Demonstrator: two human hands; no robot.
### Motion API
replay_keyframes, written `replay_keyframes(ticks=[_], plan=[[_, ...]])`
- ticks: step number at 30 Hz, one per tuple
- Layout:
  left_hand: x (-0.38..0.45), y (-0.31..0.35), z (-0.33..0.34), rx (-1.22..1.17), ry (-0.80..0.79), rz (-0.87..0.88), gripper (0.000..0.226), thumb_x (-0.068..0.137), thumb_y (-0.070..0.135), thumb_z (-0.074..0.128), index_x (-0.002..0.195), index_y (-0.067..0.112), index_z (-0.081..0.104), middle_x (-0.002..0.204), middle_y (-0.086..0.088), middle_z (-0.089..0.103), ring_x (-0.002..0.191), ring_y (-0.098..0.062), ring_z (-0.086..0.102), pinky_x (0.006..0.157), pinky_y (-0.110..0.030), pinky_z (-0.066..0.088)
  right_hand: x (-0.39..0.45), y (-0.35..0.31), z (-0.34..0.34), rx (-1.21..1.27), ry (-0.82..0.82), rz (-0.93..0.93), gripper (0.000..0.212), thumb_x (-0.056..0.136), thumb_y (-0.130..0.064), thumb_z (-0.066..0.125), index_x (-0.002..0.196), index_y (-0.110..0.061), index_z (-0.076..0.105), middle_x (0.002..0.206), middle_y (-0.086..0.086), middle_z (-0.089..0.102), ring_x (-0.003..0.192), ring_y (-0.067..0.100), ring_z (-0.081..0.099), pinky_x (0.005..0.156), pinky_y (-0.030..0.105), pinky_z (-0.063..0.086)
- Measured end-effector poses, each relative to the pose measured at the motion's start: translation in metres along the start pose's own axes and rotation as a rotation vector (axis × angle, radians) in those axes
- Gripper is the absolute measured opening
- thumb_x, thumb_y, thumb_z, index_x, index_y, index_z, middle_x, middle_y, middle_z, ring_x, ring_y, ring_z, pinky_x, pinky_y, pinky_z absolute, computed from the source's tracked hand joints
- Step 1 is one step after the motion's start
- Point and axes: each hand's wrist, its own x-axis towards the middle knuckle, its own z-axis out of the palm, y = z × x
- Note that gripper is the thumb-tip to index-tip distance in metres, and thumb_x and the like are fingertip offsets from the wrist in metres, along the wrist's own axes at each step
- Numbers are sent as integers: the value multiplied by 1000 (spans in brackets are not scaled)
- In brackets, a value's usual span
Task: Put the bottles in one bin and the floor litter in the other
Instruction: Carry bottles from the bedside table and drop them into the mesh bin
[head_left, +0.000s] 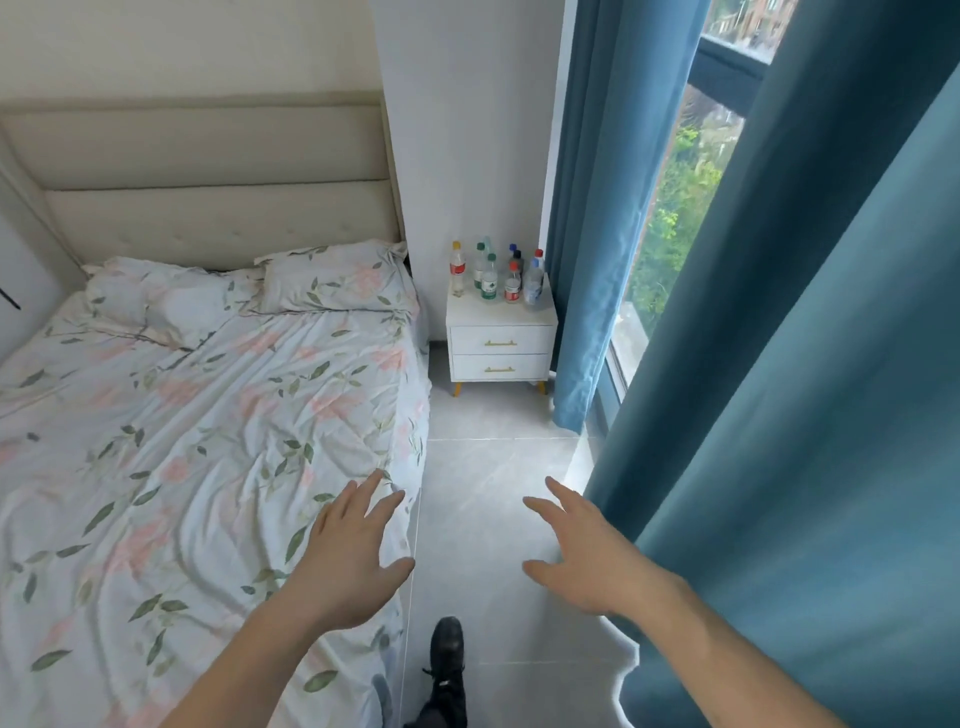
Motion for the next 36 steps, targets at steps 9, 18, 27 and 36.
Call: replay_keyframes(ticks=[9,18,27,36], plan=[[172,-16,-73,-50,25,44,76,96,51,54,160,39,14,168,13,-13,156,-18,-12,125,-40,3,153,-10,-86,-52,77,15,78,95,-51,58,160,-35,18,170,-8,-4,157,20,4,124,39,22],[321,-17,-134,-2,12,130,76,95,52,52,160,36,15,169,11,-13,156,-19,-11,126,-38,4,276,-6,-166,-65,111,43,77,95,-54,58,159,-36,19,170,-8,-4,156,20,6,121,41,28],[486,-4,-167,-5,7,81,76,95,51,53,160,36,15,169,10,-11,156,-19,-11,127,-39,5,435,28,-243,-40,82,2,78,95,-49,58,160,-31,19,170,-5,-3,156,21,5,124,37,21],[644,6,-182,-48,-41,-53,80,90,53,54,160,34,19,170,8,-4,156,-21,-1,126,-39,12,584,89,-330,-32,6,45,81,92,-50,61,160,-32,21,170,-4,0,156,25,7,123,40,24]])
